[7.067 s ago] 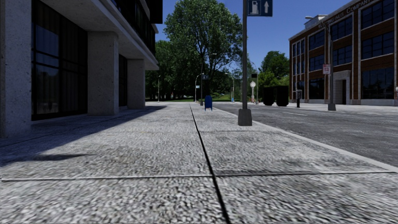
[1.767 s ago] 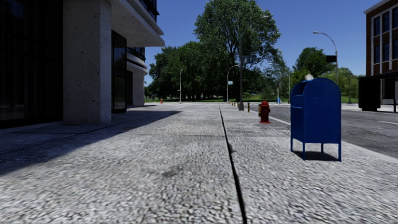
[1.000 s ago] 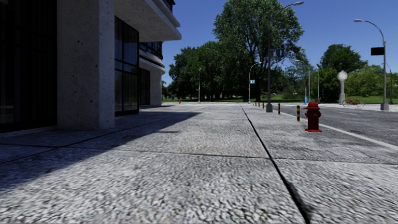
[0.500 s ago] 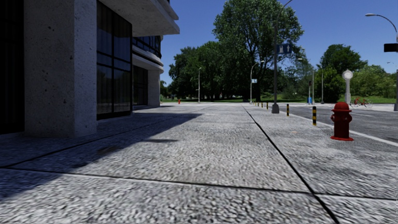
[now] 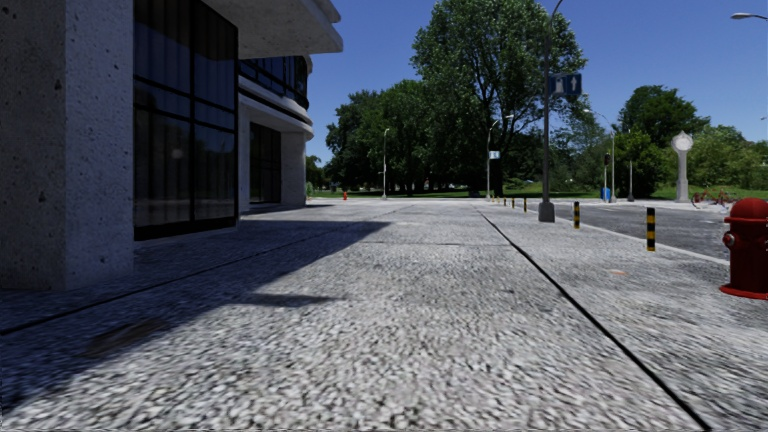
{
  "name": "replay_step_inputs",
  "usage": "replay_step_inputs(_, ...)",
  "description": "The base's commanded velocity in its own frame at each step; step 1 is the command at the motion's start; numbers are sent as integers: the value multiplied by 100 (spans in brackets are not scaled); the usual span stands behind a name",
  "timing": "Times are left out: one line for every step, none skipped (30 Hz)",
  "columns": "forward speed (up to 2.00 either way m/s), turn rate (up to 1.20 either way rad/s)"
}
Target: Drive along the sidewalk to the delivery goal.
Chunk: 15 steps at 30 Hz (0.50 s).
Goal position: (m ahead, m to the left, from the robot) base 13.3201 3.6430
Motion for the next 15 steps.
replay_step_inputs(200, 0)
replay_step_inputs(200, 0)
replay_step_inputs(200, 0)
replay_step_inputs(200, 0)
replay_step_inputs(200, 0)
replay_step_inputs(200, 0)
replay_step_inputs(200, 0)
replay_step_inputs(200, 0)
replay_step_inputs(200, 0)
replay_step_inputs(200, 0)
replay_step_inputs(200, 0)
replay_step_inputs(200, 0)
replay_step_inputs(200, 0)
replay_step_inputs(200, 0)
replay_step_inputs(200, 0)
